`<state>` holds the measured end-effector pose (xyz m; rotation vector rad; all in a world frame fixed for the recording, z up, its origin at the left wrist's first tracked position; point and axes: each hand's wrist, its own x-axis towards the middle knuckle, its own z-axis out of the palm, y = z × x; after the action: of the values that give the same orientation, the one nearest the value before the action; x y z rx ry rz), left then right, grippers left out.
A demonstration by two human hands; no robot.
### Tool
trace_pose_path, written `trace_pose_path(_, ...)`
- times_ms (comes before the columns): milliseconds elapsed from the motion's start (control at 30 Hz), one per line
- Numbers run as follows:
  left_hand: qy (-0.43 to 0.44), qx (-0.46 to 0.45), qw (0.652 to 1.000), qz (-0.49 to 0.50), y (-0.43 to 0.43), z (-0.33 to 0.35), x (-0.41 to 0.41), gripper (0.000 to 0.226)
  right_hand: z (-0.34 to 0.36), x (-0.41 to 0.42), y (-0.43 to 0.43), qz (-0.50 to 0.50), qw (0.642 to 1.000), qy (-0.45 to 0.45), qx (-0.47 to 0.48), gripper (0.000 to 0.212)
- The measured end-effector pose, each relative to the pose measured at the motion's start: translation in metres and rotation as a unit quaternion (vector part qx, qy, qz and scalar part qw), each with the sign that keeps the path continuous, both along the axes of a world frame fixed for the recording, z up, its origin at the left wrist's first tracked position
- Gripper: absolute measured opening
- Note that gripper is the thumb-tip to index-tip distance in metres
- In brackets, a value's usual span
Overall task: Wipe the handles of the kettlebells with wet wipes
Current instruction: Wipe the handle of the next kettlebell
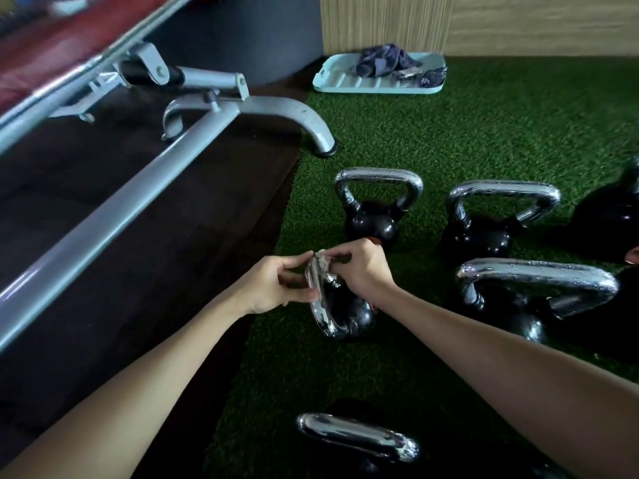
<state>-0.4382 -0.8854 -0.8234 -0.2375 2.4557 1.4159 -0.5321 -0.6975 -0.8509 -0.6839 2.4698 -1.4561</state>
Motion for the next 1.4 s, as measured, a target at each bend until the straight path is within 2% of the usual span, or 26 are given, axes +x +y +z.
trace_pose_path(267, -0.013, -0.019, 1.000, 0.002, -0.006, -0.009, -0.001, 0.100, 0.006, 0.029, 0.034, 0.080, 0.995, -0.041, 0.035, 0.022)
trace_pose_path(400, 0.000, -0.039, 0.999, 0.004, -0.006, -0.011, 0.000, 0.097, 0.018, 0.030, 0.028, 0.050, 0.998, -0.040, 0.009, 0.022)
trace_pose_path(500, 0.005, -0.037, 0.999, 0.015, -0.008, -0.013, 0.003, 0.095, 0.021, 0.039, 0.033, 0.091, 0.995, -0.037, 0.031, 0.021)
trace_pose_path(633, 0.010, -0.037, 0.999, 0.019, -0.012, -0.013, 0.009, 0.095, 0.001, 0.064, 0.053, 0.137, 0.987, -0.006, 0.083, 0.015)
trace_pose_path(733, 0.010, -0.033, 0.999, 0.015, -0.013, -0.011, 0.012, 0.093, -0.008, 0.066, 0.059, 0.150, 0.980, 0.025, 0.128, 0.018)
trace_pose_path(833, 0.015, -0.008, 1.000, 0.022, -0.010, -0.011, 0.012, 0.093, -0.002, 0.062, 0.054, 0.150, 0.985, 0.053, 0.073, 0.022)
trace_pose_path(933, 0.015, -0.010, 0.999, 0.032, -0.012, -0.013, 0.011, 0.092, 0.002, 0.056, 0.045, 0.103, 0.994, 0.028, 0.014, 0.018)
trace_pose_path(1067, 0.029, -0.075, 0.996, 0.029, -0.018, -0.015, 0.013, 0.084, -0.013, 0.037, 0.033, 0.161, 0.977, 0.016, 0.137, 0.022)
trace_pose_path(1200, 0.025, -0.102, 0.993, 0.045, -0.012, -0.001, 0.020, 0.083, -0.009, 0.024, 0.029, 0.277, 0.942, -0.002, 0.192, 0.021)
trace_pose_path(1300, 0.042, -0.095, 0.993, 0.056, -0.007, 0.005, 0.026, 0.081, -0.008, 0.023, 0.027, 0.274, 0.946, -0.020, 0.175, 0.021)
trace_pose_path(1400, 0.048, -0.086, 0.994, 0.053, -0.006, 0.007, 0.029, 0.081, -0.016, 0.029, 0.020, 0.244, 0.956, -0.080, 0.140, 0.025)
